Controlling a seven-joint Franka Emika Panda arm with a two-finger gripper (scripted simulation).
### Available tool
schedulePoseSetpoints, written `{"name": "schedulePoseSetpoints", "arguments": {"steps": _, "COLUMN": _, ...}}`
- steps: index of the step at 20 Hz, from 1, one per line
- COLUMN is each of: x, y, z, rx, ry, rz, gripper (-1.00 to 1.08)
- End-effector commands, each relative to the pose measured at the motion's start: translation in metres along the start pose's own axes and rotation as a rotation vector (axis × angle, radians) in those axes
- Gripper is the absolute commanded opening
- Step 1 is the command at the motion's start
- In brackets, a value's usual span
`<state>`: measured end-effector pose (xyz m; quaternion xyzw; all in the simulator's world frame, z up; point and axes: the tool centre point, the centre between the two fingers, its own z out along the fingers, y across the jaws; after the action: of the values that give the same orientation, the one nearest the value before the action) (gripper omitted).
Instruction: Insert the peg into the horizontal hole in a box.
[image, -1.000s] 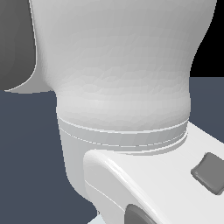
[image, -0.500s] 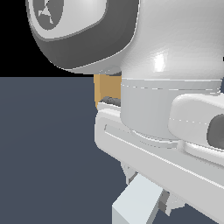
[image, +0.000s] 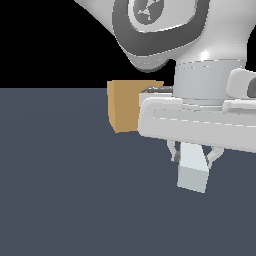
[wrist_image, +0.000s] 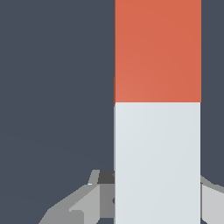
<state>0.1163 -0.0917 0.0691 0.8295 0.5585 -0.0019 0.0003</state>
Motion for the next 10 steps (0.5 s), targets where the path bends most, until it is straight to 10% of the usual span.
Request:
{"name": "schedulePoseSetpoints", "arguments": {"steps": 1, "x": 0.028, "y": 0.002, "z": -0.010, "rx": -0.004, "ry": 0.001, "rz": -0.089, "gripper": -1.00}}
{"name": "schedulePoseSetpoints", "arguments": {"steps": 10, "x": 0.114, "y": -0.014, "z": -0.035, "rx": -0.004, "ry": 0.001, "rz": -0.370, "gripper": -1.00}}
